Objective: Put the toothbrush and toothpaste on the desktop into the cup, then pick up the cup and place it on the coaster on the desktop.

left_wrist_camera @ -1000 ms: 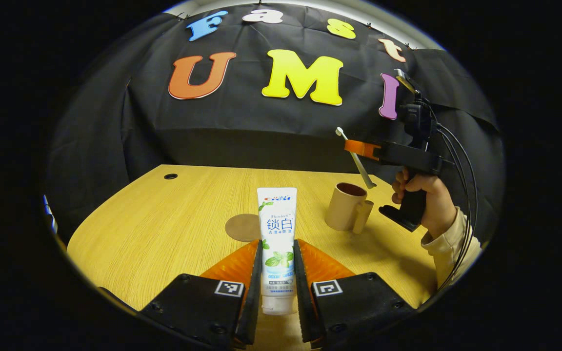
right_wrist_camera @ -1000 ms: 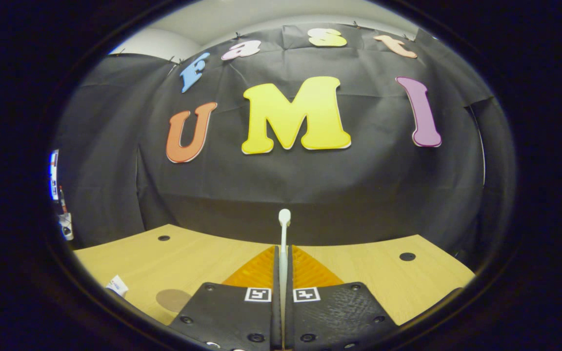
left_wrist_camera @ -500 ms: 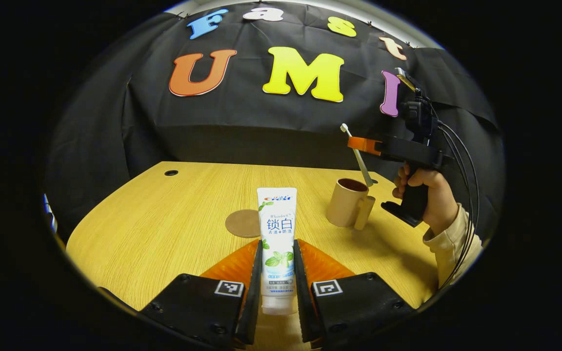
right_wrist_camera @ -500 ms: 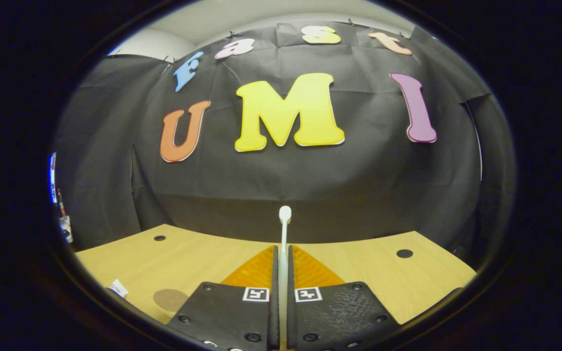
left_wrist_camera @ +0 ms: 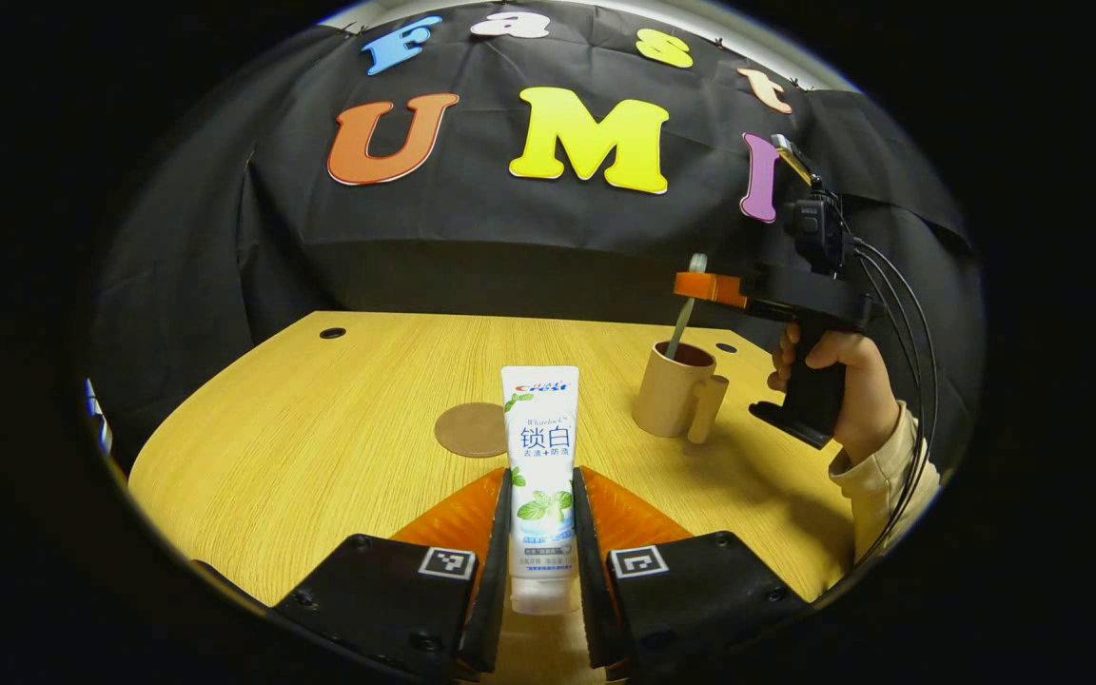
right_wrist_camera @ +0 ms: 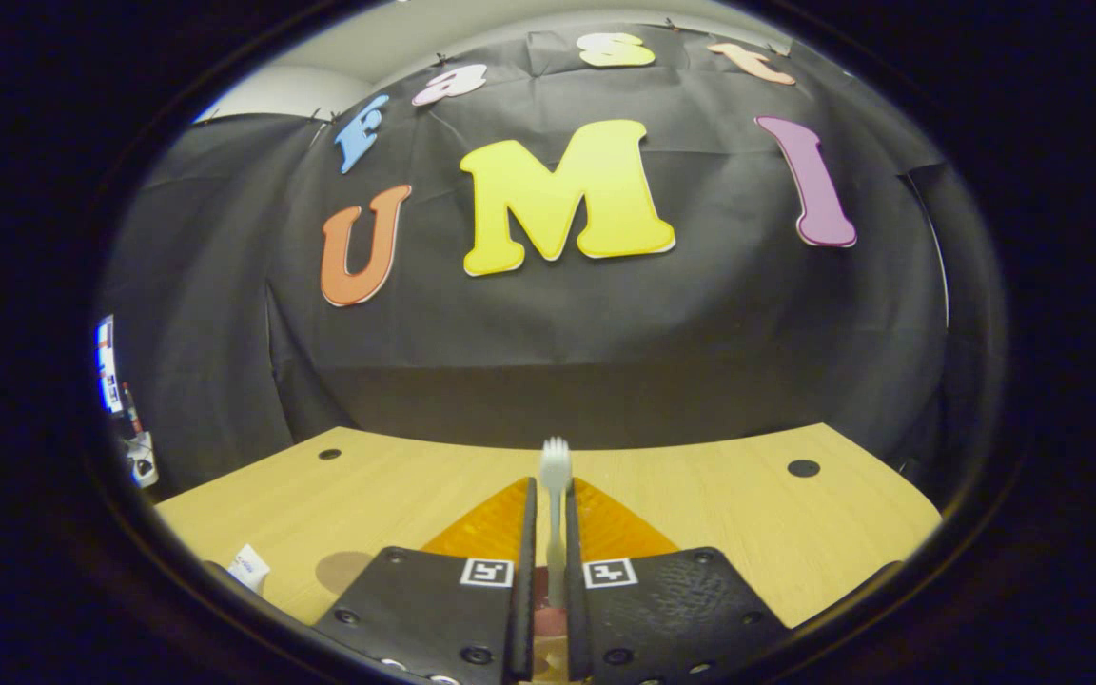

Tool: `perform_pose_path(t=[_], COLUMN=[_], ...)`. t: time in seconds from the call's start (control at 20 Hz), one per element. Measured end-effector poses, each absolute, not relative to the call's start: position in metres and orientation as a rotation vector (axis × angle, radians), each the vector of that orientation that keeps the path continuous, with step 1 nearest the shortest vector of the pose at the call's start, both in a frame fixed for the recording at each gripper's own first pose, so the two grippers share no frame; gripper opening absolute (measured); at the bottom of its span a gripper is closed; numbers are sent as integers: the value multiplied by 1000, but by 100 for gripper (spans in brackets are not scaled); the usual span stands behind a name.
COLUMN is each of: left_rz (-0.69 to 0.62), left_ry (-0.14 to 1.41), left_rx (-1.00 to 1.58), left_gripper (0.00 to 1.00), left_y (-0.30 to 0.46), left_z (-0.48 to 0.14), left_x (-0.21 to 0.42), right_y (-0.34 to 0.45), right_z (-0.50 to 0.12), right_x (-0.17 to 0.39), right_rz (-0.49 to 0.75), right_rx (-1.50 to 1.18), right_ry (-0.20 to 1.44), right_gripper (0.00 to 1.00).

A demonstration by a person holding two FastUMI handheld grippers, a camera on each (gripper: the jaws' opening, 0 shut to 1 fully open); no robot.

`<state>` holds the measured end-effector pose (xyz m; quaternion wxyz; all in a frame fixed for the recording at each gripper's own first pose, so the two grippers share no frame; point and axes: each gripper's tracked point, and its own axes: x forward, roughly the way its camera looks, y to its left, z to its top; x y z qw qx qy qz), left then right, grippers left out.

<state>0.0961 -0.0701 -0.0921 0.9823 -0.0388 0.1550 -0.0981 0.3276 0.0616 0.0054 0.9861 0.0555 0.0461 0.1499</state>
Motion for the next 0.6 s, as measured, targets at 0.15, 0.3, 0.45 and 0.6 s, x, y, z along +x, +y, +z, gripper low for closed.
perform_pose_path(t=[0.15, 0.3, 0.45, 0.6], left_rz=[-196, -194, -205, -200], left_ry=[276, 242, 223, 188], left_rx=[-80, -97, -109, -103], left_gripper=[37, 37, 37, 37], left_y=[-78, -90, -110, -129], left_z=[-84, -74, -66, -53], left_x=[101, 114, 129, 146], right_y=[55, 46, 14, -9], right_z=[-1, 5, 13, 14], right_x=[317, 303, 293, 283], right_rz=[314, 332, 276, 242], right_rx=[110, 105, 55, 23], right_ry=[94, 55, -15, -64], right_gripper=[45, 70, 99, 98])
